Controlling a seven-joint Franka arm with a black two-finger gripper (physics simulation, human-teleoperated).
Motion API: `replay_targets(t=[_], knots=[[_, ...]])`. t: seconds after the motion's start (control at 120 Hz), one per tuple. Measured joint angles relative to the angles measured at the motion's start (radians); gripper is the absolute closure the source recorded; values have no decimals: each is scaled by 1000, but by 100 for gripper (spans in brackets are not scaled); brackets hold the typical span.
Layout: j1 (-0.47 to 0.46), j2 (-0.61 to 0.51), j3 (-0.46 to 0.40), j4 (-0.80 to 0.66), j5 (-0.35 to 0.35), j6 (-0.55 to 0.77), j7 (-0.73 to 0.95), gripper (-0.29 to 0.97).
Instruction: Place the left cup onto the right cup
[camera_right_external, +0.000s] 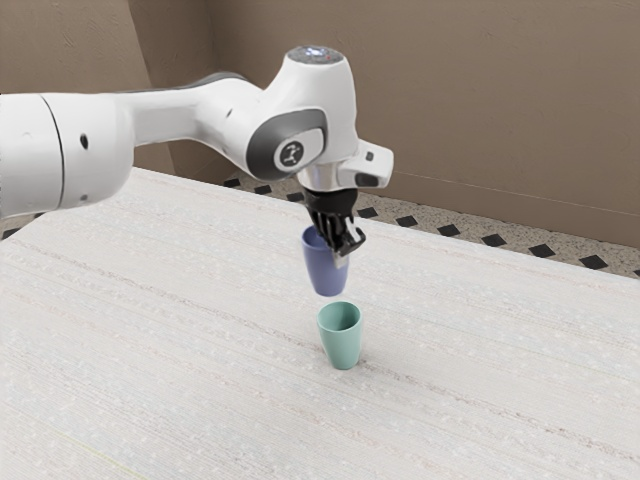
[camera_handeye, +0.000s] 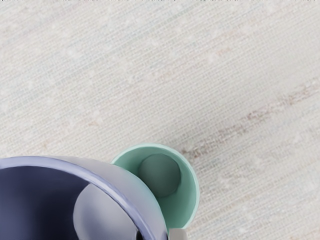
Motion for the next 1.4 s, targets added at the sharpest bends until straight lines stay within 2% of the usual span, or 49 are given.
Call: replay_targets(t=[1.4], knots=[[-15, 76, -12, -30, -10, 51, -56, 78]])
